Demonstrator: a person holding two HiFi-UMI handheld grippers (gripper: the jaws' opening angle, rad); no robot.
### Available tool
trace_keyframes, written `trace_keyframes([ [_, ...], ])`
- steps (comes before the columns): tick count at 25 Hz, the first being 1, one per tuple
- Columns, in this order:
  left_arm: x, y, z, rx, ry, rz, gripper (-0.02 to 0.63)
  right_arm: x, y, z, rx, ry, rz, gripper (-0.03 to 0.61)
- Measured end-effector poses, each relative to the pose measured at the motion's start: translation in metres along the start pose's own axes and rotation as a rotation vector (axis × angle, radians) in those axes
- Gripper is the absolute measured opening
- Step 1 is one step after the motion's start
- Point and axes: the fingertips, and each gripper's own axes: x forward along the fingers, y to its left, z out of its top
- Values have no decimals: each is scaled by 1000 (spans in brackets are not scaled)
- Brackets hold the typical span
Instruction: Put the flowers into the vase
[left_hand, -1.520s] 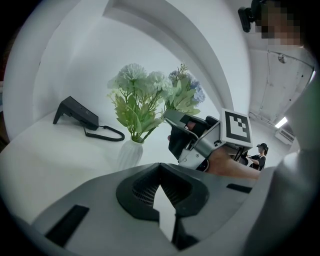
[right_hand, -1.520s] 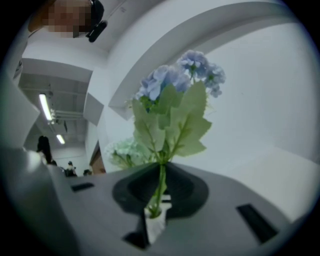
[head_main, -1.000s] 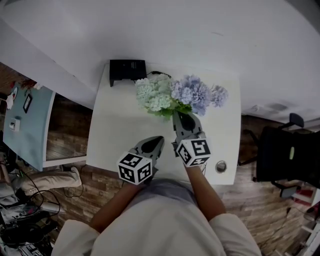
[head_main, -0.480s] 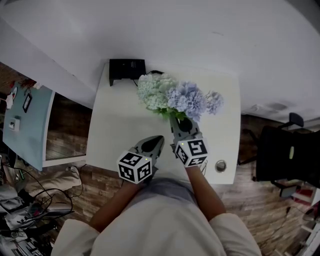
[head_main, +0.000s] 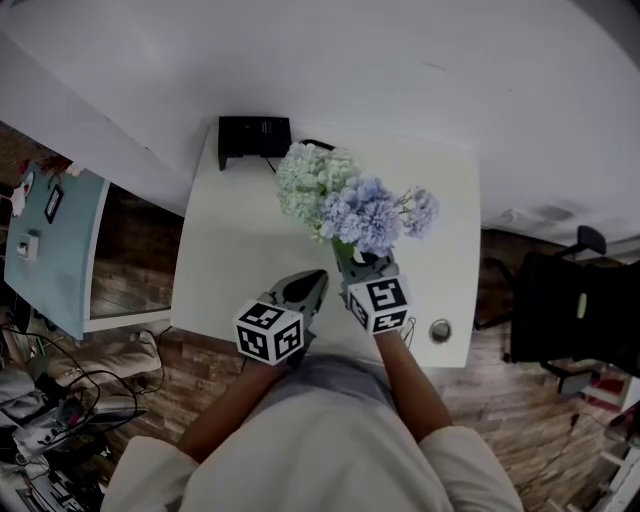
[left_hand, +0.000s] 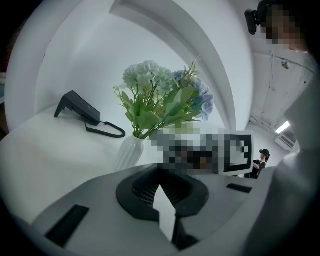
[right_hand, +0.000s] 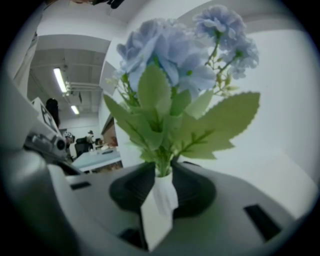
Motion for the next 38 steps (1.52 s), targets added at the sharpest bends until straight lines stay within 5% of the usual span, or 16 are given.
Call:
trace_keyframes([
  [7,2,2,-1,-12,-2,0,23,-4,-2,-13,7,40,8,141],
  [23,-2,2,8,-16,-56,26,23,-29,-2,-20,-5,62,13,141],
  [38,-3,-14,18,19,-122,21,21,-71,10,-9,-31,33,51,25],
])
